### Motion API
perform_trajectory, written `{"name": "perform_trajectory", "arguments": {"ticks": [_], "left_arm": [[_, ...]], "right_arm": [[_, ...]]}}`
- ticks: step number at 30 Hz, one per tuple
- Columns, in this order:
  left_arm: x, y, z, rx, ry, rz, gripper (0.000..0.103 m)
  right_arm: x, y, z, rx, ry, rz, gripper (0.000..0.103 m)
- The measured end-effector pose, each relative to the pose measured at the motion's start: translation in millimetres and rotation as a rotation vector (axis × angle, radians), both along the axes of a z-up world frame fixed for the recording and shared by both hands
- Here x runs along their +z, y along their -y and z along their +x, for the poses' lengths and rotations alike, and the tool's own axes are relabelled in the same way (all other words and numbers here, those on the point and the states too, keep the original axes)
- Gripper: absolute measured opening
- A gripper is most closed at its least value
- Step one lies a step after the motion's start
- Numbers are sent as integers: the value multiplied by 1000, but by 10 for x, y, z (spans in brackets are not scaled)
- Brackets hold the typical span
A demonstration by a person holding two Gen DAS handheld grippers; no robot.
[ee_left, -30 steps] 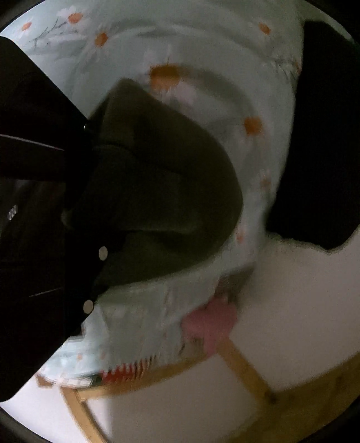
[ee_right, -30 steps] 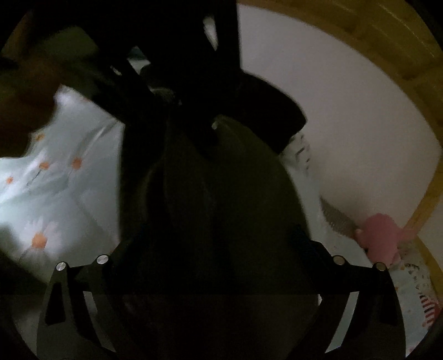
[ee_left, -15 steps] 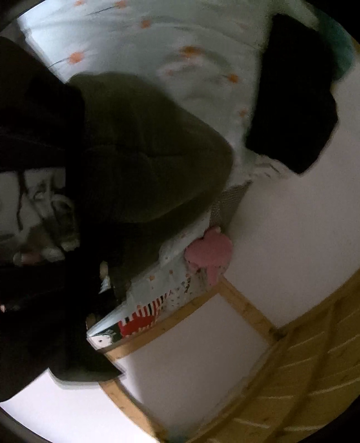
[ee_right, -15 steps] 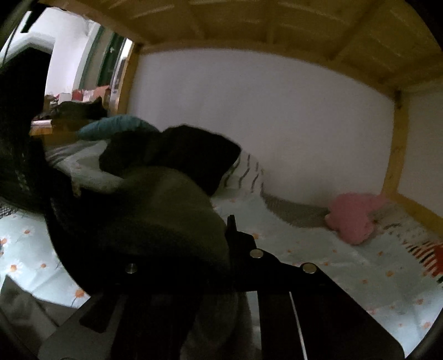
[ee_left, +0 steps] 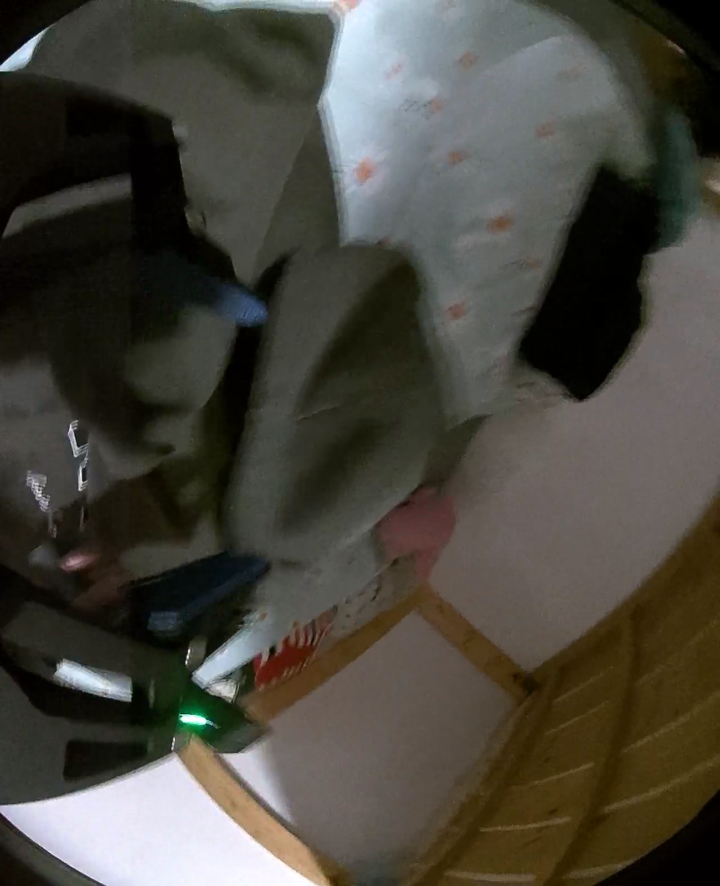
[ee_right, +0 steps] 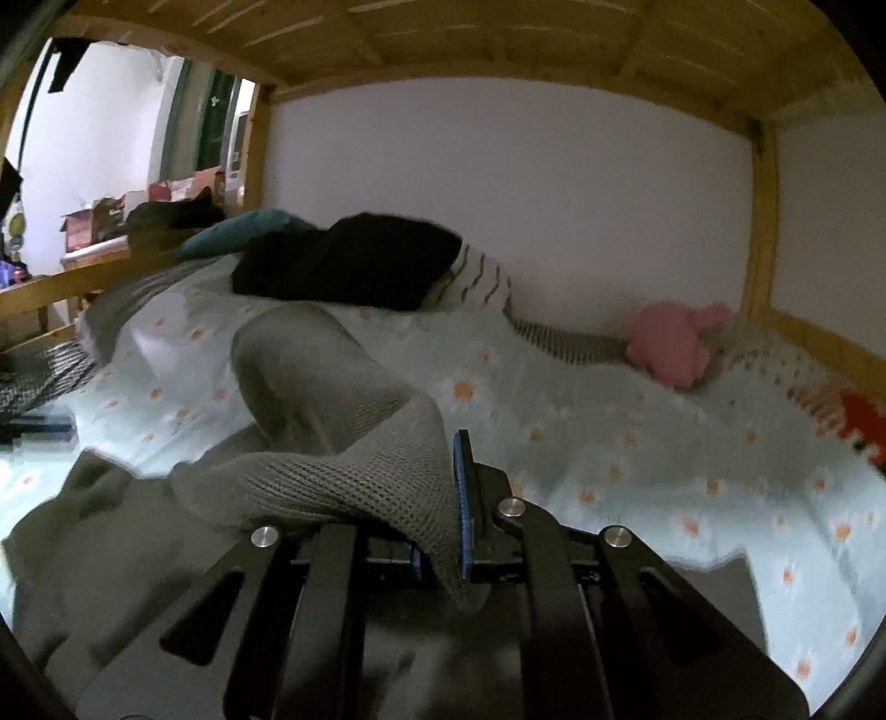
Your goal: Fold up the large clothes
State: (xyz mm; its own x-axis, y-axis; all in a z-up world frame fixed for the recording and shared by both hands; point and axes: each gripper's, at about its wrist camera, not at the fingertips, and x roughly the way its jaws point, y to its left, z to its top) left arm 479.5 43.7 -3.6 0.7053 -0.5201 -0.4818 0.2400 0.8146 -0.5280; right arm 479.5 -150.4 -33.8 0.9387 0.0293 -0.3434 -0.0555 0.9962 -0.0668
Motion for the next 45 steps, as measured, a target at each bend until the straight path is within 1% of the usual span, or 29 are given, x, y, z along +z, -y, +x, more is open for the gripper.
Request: {"name": "perform_trajectory", "arguments": {"ticks": [2,5,7,10,13,15,16,17,18,19,20,21,23,25,26,28,29,30,31,32,34,37,38,39,41,42,43,44,45], "left_arm": [[139,-73,44,73,37,63,96],[95,-70,345,87,-5,120,97],[-42,-18,577,88,-46,162,97],[-290,118,842,93,-79,209,97],[-657,387,1030,47,-162,329,97],[-990,547,1126,21,-249,428,97],[-1115,578,1129,10,-279,448,97],[-1264,577,1150,15,-308,458,97],[-1336,557,1149,22,-315,453,97],[-1428,512,1132,33,-301,431,97],[-1467,488,1105,39,-262,431,97],[-1479,484,1086,40,-239,439,97],[-1471,497,1045,52,-216,459,97],[-1472,506,1025,58,-209,468,97],[-1473,496,1017,62,-205,466,97],[-1471,503,988,64,-198,468,98],[-1476,498,971,63,-197,465,98],[-1486,500,953,62,-197,463,98],[-1501,480,973,62,-197,463,98],[-1517,490,966,61,-199,469,97],[-1522,519,968,61,-200,478,98],[-1442,478,917,53,-223,466,97],[-1356,456,848,56,-209,449,97],[-1237,425,727,65,-172,421,97],[-1150,431,599,70,-152,423,97],[-1175,473,588,62,-166,460,97],[-1304,559,660,38,-208,522,97],[-1421,574,697,31,-227,539,99],[-1492,512,698,59,-189,496,99]], "right_arm": [[-158,25,-203,4,-31,6,9],[-448,68,-520,10,-99,-8,9],[-614,112,-711,19,-145,-6,10],[-814,158,-896,23,-232,-17,10],[-935,202,-958,24,-285,-25,12],[-868,248,-977,40,-279,10,15],[-798,268,-992,48,-263,34,25],[-706,294,-999,52,-242,63,52],[-582,353,-1037,48,-191,109,71],[-484,410,-1078,33,-138,142,96],[-357,466,-1109,28,-74,182,100],[-183,571,-1111,31,-8,258,100],[-9,689,-994,8,22,344,100],[53,699,-799,-29,20,358,100],[15,614,-529,-67,-56,307,100],[-175,420,-94,-67,-211,213,100],[-404,301,160,-51,-320,163,100],[-598,229,304,-38,-400,134,100],[-900,154,459,-45,-520,83,99],[-1190,149,522,-42,-597,85,100],[-1264,249,459,-21,-539,156,100],[-1258,225,462,-28,-536,138,100],[-1255,229,462,-27,-537,142,100],[-1255,230,469,-26,-538,143,100],[-1272,251,472,-27,-536,146,100],[-1273,254,474,-27,-537,147,100],[-1252,252,461,-29,-537,148,100],[-1236,255,452,-30,-536,150,100],[-1231,251,424,-27,-532,157,100]]}}
